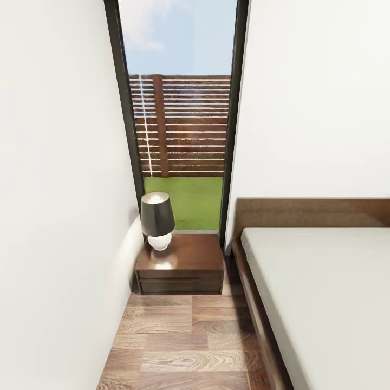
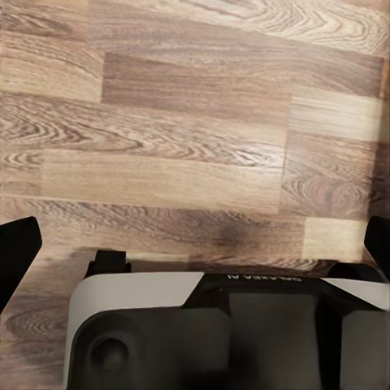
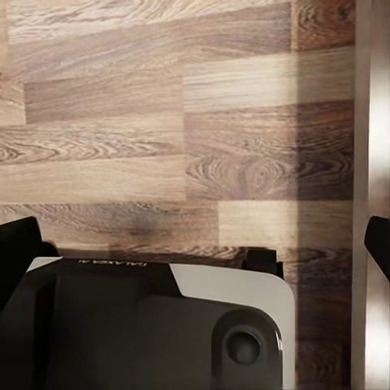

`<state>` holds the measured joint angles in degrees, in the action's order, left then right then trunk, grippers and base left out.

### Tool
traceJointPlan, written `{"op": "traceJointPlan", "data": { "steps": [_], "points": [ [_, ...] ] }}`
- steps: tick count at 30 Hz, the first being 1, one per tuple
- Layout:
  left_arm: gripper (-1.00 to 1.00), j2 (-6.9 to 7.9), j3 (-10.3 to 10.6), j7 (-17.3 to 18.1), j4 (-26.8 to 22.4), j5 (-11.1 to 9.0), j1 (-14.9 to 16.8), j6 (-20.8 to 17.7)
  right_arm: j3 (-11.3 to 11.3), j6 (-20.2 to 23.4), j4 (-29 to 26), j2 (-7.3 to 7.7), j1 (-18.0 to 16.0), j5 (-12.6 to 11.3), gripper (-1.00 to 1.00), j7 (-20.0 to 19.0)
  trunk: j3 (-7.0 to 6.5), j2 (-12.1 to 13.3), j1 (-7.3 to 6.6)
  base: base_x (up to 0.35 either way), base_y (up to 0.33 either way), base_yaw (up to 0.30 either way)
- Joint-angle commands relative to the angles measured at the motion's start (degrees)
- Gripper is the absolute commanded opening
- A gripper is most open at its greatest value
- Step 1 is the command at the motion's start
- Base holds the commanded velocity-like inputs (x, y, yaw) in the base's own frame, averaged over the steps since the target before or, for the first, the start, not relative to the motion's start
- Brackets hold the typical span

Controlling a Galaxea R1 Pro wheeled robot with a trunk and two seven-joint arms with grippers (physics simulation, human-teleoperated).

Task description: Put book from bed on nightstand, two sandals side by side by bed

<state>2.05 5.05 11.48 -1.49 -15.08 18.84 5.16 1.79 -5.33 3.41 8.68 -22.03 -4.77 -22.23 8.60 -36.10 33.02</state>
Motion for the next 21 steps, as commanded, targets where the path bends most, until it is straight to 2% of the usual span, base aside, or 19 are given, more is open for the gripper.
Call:
{"op": "traceJointPlan", "data": {
  "steps": [1, 12, 21],
  "points": [
    [1.00, 0.02, 0.48, 0.21, 0.09, -0.56, 0.06, 0.20, 0.14, -0.29, 0.28, 0.02, -0.12, -0.50, 1.00, -0.34, -0.09, 0.34, -0.21, 0.000, 0.000, 0.000],
    [1.00, -0.02, 0.48, 0.21, 0.09, -0.56, 0.06, 0.20, 0.14, -0.29, 0.28, 0.02, -0.12, -0.50, 1.00, -0.34, -2.07, 4.75, -2.62, 0.000, 0.000, 0.000],
    [1.00, 0.03, 0.48, 0.21, 0.09, -0.56, 0.06, 0.20, 0.14, -0.29, 0.29, 0.02, -0.12, -0.50, 1.00, -0.35, -2.20, 4.75, -2.62, 0.000, 0.000, 0.000]
  ]
}}
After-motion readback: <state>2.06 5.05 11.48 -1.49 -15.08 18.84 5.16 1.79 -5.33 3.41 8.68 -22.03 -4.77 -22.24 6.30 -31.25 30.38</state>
